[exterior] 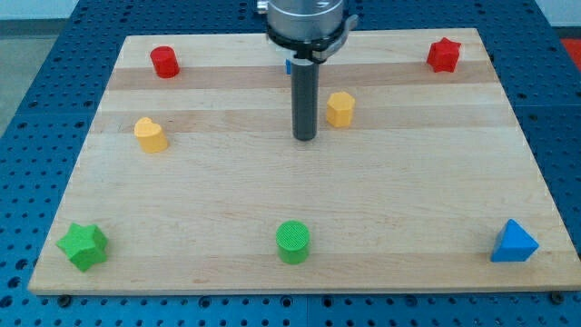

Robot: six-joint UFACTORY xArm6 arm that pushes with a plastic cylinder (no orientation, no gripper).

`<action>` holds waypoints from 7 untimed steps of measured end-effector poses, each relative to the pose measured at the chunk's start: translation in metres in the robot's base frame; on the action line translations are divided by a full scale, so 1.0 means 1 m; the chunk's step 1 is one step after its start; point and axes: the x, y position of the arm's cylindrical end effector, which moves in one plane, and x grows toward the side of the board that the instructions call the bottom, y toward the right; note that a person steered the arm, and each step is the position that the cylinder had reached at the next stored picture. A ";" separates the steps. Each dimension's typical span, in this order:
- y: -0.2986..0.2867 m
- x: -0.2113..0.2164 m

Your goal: Move the yellow hexagon to the center of the board

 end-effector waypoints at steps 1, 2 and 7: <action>-0.038 0.018; -0.078 0.036; -0.297 0.108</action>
